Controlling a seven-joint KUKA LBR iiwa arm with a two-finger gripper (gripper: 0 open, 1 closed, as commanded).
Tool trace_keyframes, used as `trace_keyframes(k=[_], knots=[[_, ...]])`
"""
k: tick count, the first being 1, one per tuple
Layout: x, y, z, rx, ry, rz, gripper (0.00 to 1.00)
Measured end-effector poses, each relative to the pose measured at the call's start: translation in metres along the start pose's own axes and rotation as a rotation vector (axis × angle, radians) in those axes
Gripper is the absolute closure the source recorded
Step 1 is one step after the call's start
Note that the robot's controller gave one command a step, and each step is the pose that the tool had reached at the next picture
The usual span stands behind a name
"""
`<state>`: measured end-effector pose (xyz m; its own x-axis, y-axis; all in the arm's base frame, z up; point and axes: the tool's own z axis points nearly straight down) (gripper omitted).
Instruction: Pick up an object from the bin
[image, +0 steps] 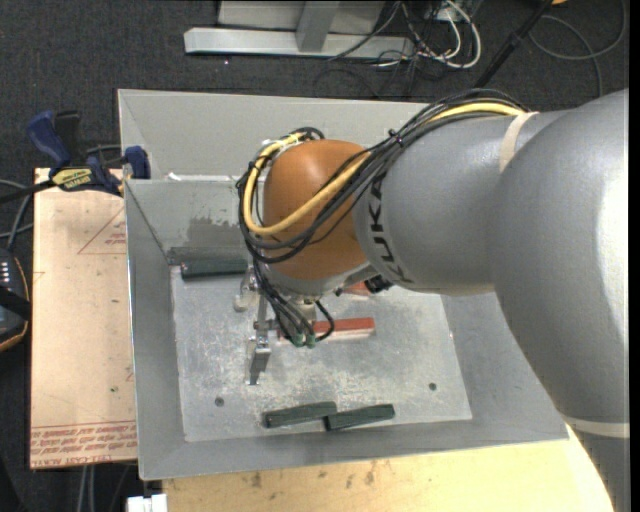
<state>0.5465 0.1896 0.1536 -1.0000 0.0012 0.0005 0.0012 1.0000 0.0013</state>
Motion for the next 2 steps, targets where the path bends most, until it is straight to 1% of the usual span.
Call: trace_keyframes(k=[1,2], knots=[[0.016,-0.012,0.01,-0.001,-0.003,-0.091,0.0],[0.003,-0.045,0.034,-0.001,-0.002,-0.253,0.0]])
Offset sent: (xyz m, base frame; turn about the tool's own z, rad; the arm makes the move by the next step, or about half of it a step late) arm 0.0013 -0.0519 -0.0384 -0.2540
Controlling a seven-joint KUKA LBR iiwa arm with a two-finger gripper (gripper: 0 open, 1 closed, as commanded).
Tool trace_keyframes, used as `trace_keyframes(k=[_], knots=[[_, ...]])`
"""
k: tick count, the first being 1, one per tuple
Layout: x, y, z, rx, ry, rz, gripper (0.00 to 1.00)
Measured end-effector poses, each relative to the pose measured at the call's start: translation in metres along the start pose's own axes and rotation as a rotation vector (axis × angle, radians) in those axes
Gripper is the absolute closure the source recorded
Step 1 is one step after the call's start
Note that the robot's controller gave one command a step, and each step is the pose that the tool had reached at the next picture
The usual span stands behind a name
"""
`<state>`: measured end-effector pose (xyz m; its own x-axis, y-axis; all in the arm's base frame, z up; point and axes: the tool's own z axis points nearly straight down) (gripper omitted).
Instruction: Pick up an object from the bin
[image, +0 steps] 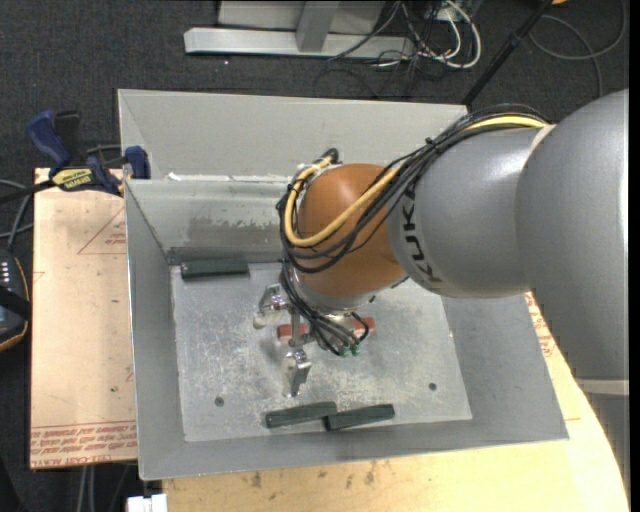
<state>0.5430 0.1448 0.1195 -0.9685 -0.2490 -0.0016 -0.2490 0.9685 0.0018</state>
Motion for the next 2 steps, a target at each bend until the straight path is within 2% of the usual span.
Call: trace_keyframes(k=[1,2], knots=[[0.019,-0.007,0.014,0.001,0.001,0.013,0.0],[0.064,-0.016,0.042,0.001,-0.013,-0.304,1.0]])
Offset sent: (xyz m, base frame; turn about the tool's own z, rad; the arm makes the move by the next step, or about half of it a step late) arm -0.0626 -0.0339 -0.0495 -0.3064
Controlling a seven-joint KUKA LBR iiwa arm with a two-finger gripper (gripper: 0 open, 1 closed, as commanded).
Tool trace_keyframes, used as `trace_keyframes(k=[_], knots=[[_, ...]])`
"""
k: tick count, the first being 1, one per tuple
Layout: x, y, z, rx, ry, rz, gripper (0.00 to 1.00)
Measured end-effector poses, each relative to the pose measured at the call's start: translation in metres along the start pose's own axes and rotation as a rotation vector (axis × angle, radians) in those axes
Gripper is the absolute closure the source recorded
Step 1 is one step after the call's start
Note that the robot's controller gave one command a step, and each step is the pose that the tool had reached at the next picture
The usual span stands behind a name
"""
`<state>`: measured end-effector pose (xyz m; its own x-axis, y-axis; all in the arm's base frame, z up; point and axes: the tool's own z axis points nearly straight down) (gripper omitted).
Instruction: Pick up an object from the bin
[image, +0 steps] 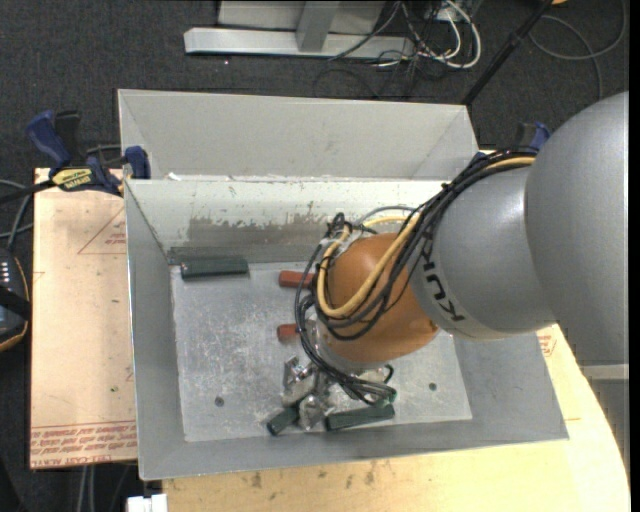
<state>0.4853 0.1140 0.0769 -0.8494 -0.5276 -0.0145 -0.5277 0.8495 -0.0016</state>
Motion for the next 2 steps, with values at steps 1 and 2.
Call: trace_keyframes(k=[1,2], knots=[[0.0,0.0,0.0,0.0,0.0,0.0,1.0],[-0.014,0.006,-0.167,-0.001,0.008,0.016,1.0]])
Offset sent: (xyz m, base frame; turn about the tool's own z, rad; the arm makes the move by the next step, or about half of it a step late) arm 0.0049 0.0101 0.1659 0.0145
